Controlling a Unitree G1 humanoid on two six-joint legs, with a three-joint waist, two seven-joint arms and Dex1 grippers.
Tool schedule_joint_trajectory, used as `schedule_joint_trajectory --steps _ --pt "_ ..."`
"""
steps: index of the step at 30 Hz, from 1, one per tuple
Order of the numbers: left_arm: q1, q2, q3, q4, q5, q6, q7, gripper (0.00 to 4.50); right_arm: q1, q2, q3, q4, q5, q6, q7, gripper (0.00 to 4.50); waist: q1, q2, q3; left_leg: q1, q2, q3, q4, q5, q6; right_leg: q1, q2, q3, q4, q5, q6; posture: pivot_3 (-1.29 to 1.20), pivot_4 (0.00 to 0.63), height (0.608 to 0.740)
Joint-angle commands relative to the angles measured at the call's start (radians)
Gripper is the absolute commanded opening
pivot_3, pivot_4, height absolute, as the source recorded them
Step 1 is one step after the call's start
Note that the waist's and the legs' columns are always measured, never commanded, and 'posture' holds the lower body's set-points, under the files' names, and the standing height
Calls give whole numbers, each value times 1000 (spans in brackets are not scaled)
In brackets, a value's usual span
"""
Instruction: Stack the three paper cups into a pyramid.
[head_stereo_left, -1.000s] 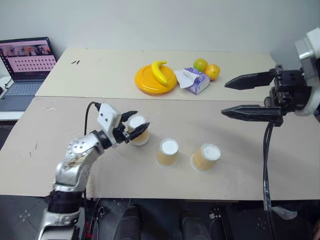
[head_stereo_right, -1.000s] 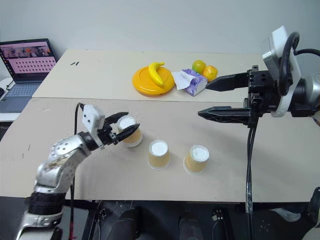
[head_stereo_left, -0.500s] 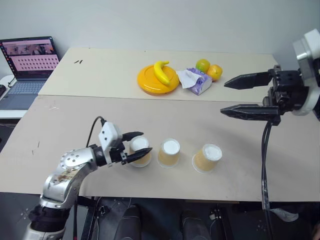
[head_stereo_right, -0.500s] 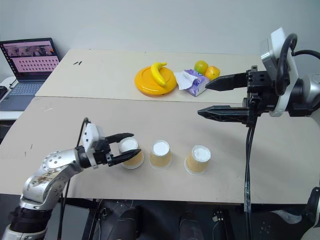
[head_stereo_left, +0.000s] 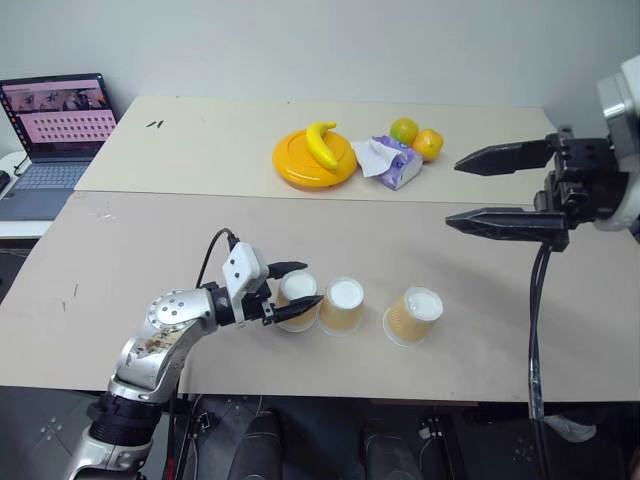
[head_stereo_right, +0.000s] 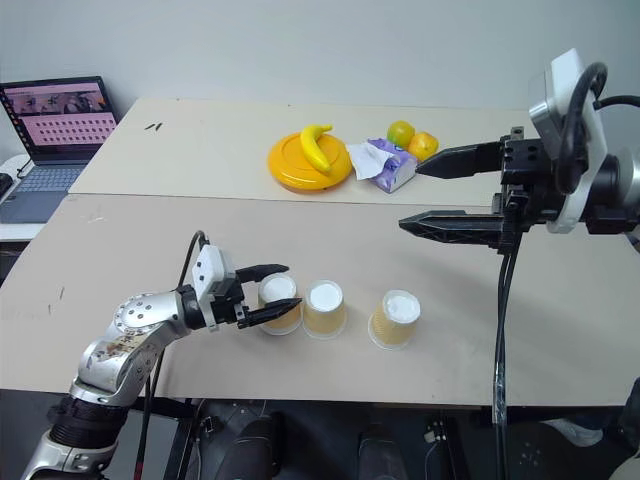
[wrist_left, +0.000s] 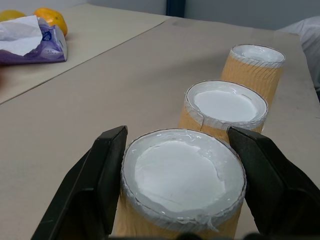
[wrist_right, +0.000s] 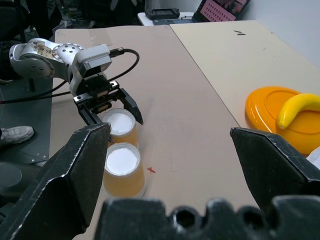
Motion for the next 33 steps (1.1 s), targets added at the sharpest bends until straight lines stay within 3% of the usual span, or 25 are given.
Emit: schedule_joint_trajectory --steps 1,2,3,10,21,24,27,33 --pt "-4 -12 -10 -1 -8 -14 -18 3996 -11 -27 -47 -20 16 0 -9 4500 0 0 0 0 0 0 0 0 0 0 0 0 0 0 0 0 150 732" --pt "-2 -12 -9 -3 -13 -9 -22 4417 -12 -27 -45 -19 17 -1 -10 4500 0 0 0 0 0 0 0 0 0 0 0 0 0 0 0 0 150 732" --pt "0 -12 -7 -6 -20 -3 -25 4474 -12 -28 -43 -18 17 -2 -9 4500 0 0 0 0 0 0 0 0 0 0 0 0 0 0 0 0 150 732" --pt "-38 27 63 -66 -136 127 -29 4474 -18 -28 -31 -1 15 -6 7 4500 -1 0 0 0 0 0 0 0 0 0 0 0 0 0 0 0 150 732" --pt "-328 191 242 -85 -381 407 -11 4474 8 -19 -25 22 -2 -29 32 4500 -2 0 0 0 0 0 0 0 0 0 0 0 0 0 1 0 150 732" --pt "-367 261 274 -97 -488 508 -57 4474 79 -36 -53 27 -16 -40 50 4500 -4 0 0 0 0 0 0 0 0 0 0 0 0 0 1 0 150 732" --pt "-356 341 298 -120 -560 567 -120 4474 244 -54 -110 33 -74 -86 73 4500 -2 0 0 0 0 0 -1 0 1 0 0 0 0 -1 1 0 150 732" --pt "-365 401 285 -118 -576 613 -124 4474 572 46 -278 -4 -125 -197 56 4500 2 0 0 0 0 0 1 -1 1 0 0 -1 1 -1 1 0 150 732"
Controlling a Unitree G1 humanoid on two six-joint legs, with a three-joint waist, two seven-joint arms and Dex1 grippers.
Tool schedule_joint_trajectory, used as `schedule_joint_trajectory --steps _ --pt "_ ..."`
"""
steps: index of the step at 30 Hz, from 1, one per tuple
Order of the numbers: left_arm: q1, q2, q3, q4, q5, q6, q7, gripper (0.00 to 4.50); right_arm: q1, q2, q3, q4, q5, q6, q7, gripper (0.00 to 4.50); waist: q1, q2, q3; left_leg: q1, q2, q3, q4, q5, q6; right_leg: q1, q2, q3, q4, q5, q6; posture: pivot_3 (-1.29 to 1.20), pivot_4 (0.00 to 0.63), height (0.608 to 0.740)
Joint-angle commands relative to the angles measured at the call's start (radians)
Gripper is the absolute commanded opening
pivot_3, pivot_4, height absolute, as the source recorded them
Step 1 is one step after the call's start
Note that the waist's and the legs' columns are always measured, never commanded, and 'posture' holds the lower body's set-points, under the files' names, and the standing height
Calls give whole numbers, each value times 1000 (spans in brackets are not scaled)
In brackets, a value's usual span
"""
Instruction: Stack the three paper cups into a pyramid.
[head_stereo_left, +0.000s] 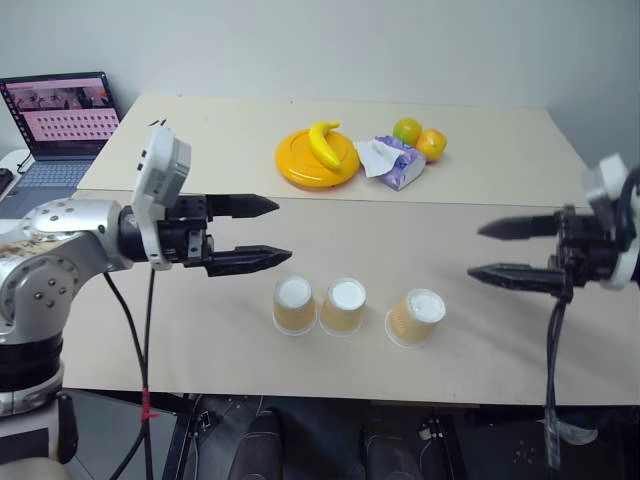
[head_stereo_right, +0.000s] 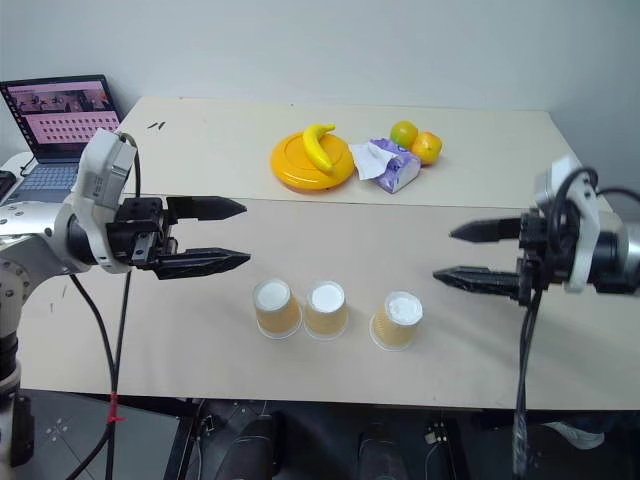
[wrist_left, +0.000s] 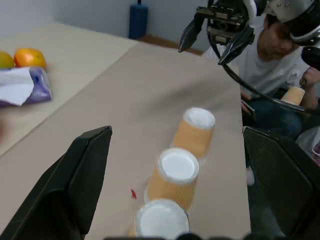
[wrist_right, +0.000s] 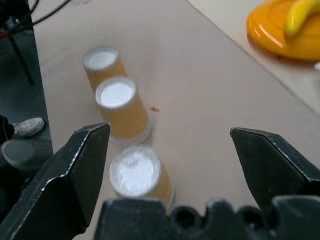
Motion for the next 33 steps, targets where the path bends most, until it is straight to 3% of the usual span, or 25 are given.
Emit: schedule_joint_trajectory --steps 1,6,14,33 --pt "-38 30 13 -16 -43 25 -23 4474 99 43 -111 -40 -27 -83 -18 4500 -2 0 0 0 0 0 1 0 0 0 0 0 0 0 0 0 150 732" --pt "-88 85 -47 12 31 -12 -101 4474 238 123 -129 -65 -45 -126 -49 4500 -11 0 0 1 0 0 1 0 0 0 0 1 0 -1 1 0 150 732" --pt "-84 131 -97 32 116 -73 -191 4474 279 181 -48 -126 -58 -145 -101 4500 -11 0 0 3 0 1 0 0 0 1 0 1 0 -1 1 0 150 732" --pt "-76 105 -131 18 238 -138 -164 4474 130 247 163 -154 -44 -117 -207 4500 -5 0 0 2 0 0 0 0 0 1 0 1 0 -1 1 0 150 732"
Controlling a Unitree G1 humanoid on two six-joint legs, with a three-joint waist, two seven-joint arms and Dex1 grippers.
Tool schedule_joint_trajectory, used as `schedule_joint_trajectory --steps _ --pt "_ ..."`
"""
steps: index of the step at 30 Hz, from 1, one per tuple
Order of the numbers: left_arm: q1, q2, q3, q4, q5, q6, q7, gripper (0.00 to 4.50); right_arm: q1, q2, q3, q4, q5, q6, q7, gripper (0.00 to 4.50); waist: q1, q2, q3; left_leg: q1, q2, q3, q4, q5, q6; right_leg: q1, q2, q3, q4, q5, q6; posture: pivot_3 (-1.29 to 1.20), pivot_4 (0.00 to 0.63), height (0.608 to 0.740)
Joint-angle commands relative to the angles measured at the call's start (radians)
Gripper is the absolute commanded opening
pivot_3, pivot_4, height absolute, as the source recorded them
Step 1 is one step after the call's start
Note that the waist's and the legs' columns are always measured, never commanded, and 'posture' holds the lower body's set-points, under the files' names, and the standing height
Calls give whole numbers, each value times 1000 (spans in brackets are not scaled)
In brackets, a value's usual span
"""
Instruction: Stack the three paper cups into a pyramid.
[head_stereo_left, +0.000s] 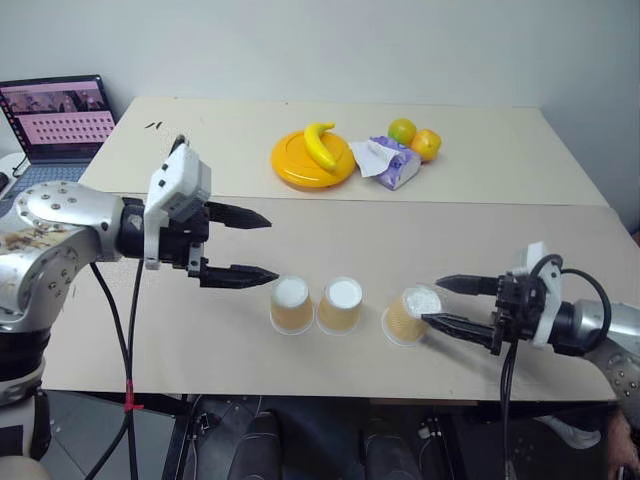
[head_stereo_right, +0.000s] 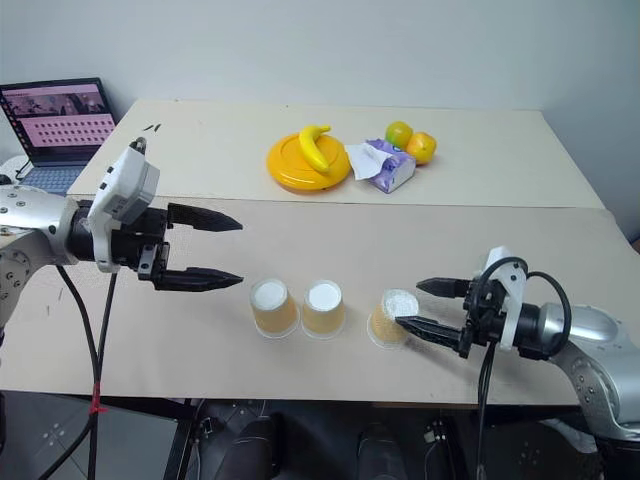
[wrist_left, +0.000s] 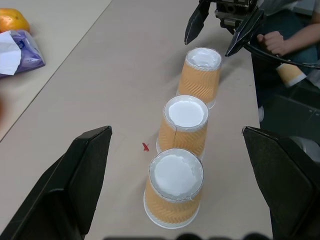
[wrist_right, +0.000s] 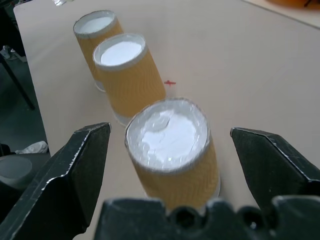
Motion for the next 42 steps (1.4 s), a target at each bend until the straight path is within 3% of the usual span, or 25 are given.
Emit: schedule_joint_trajectory --steps 1,29,30,33,35,42 --pt "-24 -3 13 -9 4 -10 9 4474 -27 12 15 -13 7 -5 -10 4500 1 0 0 0 0 0 0 0 0 0 0 0 0 0 0 0 150 732" --pt "-86 -45 -20 -10 14 2 65 4474 -66 51 115 78 -79 -72 8 4500 0 0 0 0 0 0 1 0 0 0 0 0 0 0 0 0 150 732" --pt "-87 -46 -21 -8 17 1 64 4500 -68 53 115 82 -82 -72 8 3984 0 0 0 0 0 0 0 0 0 0 0 0 0 0 0 0 150 732" --pt "-88 -51 -23 -5 23 -3 64 4500 -71 55 116 91 -89 -78 7 3068 0 0 0 0 0 0 0 0 0 0 0 0 0 0 0 0 150 732" --pt "-89 -55 -23 -5 24 -1 66 4500 -71 51 117 93 -99 -89 8 2741 0 0 0 0 0 0 1 0 0 0 0 0 0 0 0 0 150 732" --pt "-73 -56 -16 3 35 -14 64 4500 -144 17 79 87 -73 -53 3 2731 -1 0 0 0 0 0 1 0 0 0 0 0 1 0 0 0 150 732"
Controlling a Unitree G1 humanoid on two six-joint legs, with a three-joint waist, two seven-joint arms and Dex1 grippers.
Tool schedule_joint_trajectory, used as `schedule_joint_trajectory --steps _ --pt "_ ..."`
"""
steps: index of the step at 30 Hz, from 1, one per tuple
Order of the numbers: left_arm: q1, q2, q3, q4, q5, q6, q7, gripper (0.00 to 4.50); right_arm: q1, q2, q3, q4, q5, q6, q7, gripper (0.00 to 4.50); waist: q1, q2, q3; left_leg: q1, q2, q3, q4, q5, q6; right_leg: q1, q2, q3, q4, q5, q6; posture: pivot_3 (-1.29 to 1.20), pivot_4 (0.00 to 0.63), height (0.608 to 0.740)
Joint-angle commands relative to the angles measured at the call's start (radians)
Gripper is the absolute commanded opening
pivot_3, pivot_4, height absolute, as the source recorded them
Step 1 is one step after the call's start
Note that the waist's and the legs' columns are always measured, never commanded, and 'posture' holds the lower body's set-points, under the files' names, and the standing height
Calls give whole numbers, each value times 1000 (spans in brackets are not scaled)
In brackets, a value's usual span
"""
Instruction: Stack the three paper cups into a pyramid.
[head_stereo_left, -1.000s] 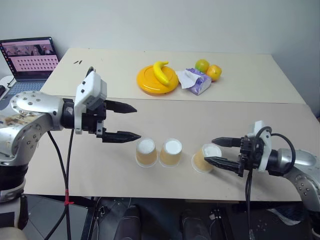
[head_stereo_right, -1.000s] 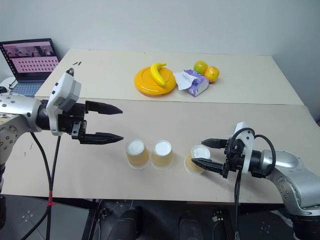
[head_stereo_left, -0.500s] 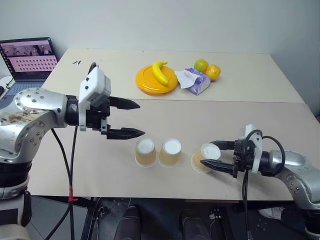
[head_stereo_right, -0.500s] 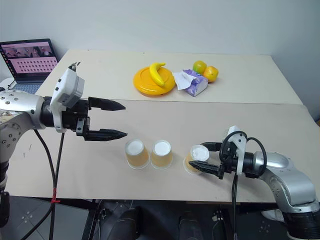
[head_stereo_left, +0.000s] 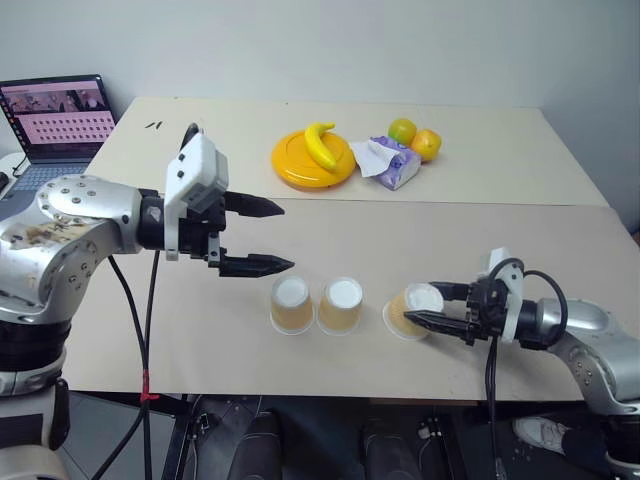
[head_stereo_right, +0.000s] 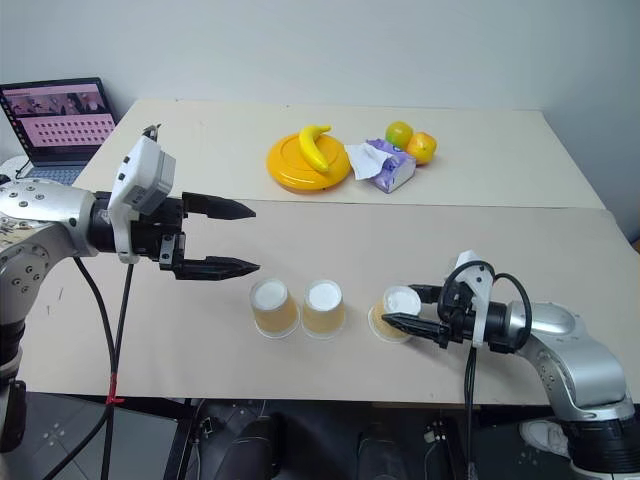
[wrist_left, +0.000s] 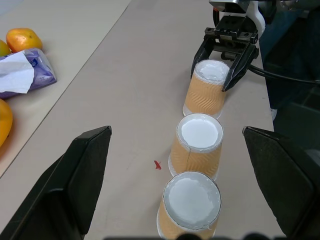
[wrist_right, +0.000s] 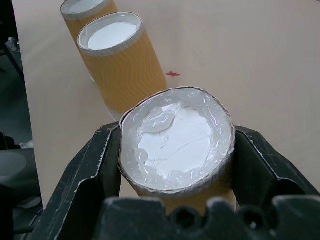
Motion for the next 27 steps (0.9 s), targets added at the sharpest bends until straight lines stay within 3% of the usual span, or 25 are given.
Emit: schedule_joint_trajectory --steps 1,9,16,27 --pt "-5 9 25 2 15 -21 0 4500 -97 -50 -54 -23 38 35 3 2731 -2 0 0 0 0 0 0 0 0 0 0 0 0 0 0 0 150 732" --pt "99 -6 71 -31 18 -35 44 4500 -433 -129 -4 19 114 216 27 2731 -8 0 0 0 0 0 -1 0 0 0 0 0 0 0 0 0 150 732" --pt "206 -44 103 -86 15 -52 110 4500 -735 -90 111 83 208 370 143 2731 -8 0 0 0 0 0 -1 0 0 -1 0 0 0 0 -1 0 150 732" --pt "296 -53 147 -163 -16 -44 165 4500 -943 2 268 225 140 387 239 2731 -4 0 0 -1 0 0 -1 0 0 -2 0 0 0 0 -1 0 150 732"
